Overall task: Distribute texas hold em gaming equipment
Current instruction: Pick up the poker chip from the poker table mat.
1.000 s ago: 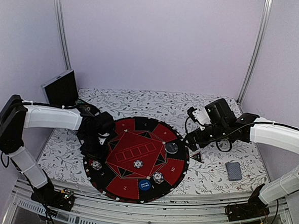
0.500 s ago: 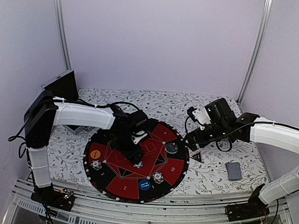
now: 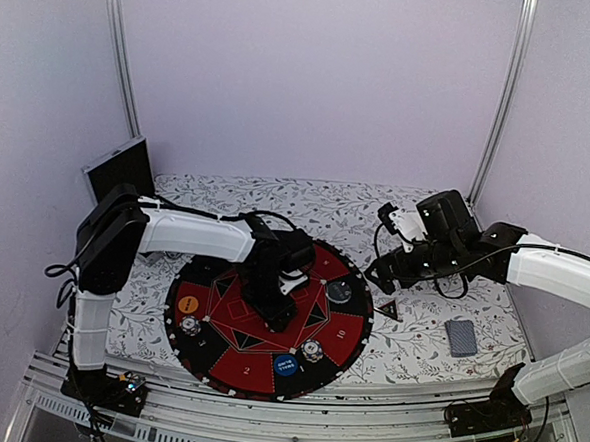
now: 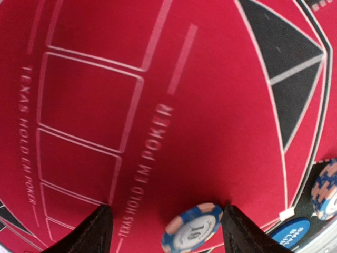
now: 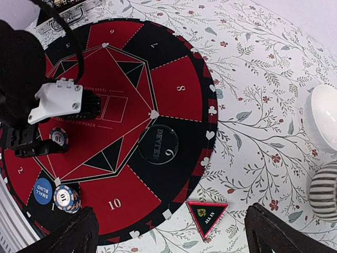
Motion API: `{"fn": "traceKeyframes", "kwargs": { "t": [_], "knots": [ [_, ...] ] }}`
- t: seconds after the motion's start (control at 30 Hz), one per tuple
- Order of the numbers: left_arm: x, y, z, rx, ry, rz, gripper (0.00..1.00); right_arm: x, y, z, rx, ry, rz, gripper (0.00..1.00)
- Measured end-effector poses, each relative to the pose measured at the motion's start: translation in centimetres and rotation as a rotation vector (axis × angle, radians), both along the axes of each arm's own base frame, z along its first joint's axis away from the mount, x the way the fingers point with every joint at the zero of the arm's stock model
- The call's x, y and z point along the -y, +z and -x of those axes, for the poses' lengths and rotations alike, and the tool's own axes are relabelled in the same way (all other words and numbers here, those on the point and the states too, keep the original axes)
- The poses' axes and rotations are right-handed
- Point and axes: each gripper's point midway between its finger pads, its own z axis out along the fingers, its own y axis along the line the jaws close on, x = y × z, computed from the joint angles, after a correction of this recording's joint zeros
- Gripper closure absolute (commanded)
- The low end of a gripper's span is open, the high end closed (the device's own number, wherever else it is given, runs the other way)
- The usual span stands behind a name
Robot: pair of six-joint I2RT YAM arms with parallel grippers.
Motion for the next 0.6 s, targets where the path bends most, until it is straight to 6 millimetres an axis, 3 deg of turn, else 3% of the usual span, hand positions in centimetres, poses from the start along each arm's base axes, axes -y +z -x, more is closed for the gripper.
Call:
{"fn": "traceKeyframes", "kwargs": {
  "t": [0.2, 0.6],
  "knots": [
    [0.3, -0.1, 1.5, 0.000, -0.040, -0.027, 0.35, 0.0, -0.1, 0.1, -0.003, 0.000, 0.003, 0.01],
    [0.2, -0.2, 1.6, 0.004, -0.047, -0.033, 0.57, -0.1, -1.2, -0.1, -0.025, 0.001, 0.023, 0.01]
  ]
}}
